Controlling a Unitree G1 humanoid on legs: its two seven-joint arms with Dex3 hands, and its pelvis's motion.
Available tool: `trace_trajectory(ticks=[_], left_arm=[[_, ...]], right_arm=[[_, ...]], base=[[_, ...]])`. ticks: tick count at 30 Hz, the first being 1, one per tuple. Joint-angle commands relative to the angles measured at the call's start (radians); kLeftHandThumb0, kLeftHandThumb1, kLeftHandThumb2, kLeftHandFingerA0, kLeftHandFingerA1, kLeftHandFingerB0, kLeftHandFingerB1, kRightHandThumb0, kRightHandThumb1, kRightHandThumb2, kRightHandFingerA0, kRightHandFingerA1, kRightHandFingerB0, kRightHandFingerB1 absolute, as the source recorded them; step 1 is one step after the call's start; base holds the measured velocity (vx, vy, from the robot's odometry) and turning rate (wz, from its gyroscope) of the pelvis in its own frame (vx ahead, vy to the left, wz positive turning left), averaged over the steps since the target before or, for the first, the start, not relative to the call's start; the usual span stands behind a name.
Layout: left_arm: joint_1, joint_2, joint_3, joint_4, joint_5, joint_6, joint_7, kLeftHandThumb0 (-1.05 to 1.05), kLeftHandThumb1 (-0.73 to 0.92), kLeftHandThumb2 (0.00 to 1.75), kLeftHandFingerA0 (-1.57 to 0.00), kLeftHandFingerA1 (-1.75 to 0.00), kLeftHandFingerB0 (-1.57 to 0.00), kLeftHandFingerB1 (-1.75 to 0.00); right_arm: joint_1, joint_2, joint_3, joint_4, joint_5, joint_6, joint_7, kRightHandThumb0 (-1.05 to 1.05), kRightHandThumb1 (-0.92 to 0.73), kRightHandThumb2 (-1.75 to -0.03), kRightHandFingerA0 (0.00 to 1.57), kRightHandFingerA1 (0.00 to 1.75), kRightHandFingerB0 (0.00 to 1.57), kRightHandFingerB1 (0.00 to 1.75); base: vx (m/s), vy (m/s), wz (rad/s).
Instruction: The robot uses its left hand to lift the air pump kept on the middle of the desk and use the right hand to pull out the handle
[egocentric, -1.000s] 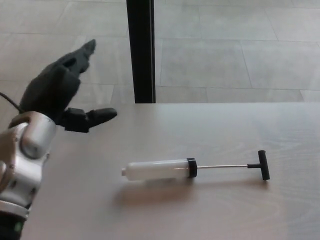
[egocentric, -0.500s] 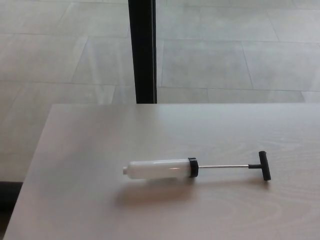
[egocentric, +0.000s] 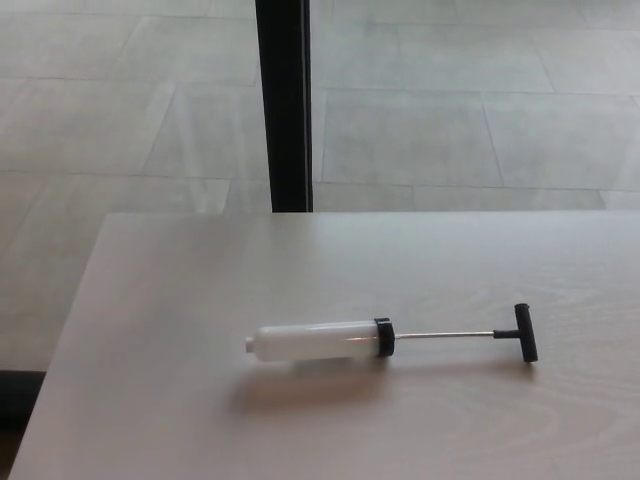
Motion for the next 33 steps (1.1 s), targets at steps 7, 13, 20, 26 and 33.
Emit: trace_trajectory(ticks=[7, 13, 20, 26, 33], left_arm=[[0.058, -0.099, 0.17, 0.272, -0.293, 0.143, 0.032, -0.63, 0.72, 0.61, -0.15, -0.61, -0.15, -0.45], [0.117, -0.131, 0.163, 0.229, -0.313, 0.126, 0.054, -0.61, 0.56, 0.97, -0.31, -0.67, -0.18, -0.54], [0.145, -0.161, 0.182, 0.221, -0.379, 0.051, 0.108, -0.53, 0.73, 0.61, -0.39, -0.74, -0.43, -0.53], [0.118, -0.163, 0.182, 0.233, -0.42, 0.022, 0.151, -0.54, 0.71, 0.63, -0.46, -0.72, -0.44, -0.51], [0.115, -0.147, 0.122, 0.231, -0.459, 0.056, 0.144, -0.55, 0.71, 0.61, -0.43, -0.72, -0.4, -0.52]], right_arm=[[0.096, 0.151, -0.391, 0.183, 0.331, -0.043, -0.174, -0.71, -0.68, -1.06, 0.0, 0.37, 0.0, 0.26], [0.092, 0.255, -0.408, 0.093, 0.326, -0.072, -0.196, -0.68, -0.64, -1.02, 0.01, 0.43, 0.05, 0.36], [0.173, 0.336, -0.377, -0.002, 0.322, -0.085, -0.179, -0.65, -0.83, -0.64, 0.11, 0.54, 0.19, 0.32], [0.171, 0.327, -0.354, 0.014, 0.344, -0.108, -0.18, -0.65, -0.82, -0.65, 0.13, 0.55, 0.2, 0.33], [0.177, 0.322, -0.281, -0.006, 0.359, -0.107, -0.169, -0.62, -0.81, -0.63, 0.2, 0.52, 0.21, 0.31]], base=[[0.0, 0.0, 0.0], [0.0, 0.0, 0.0], [0.0, 0.0, 0.0], [0.0, 0.0, 0.0], [0.0, 0.0, 0.0]])
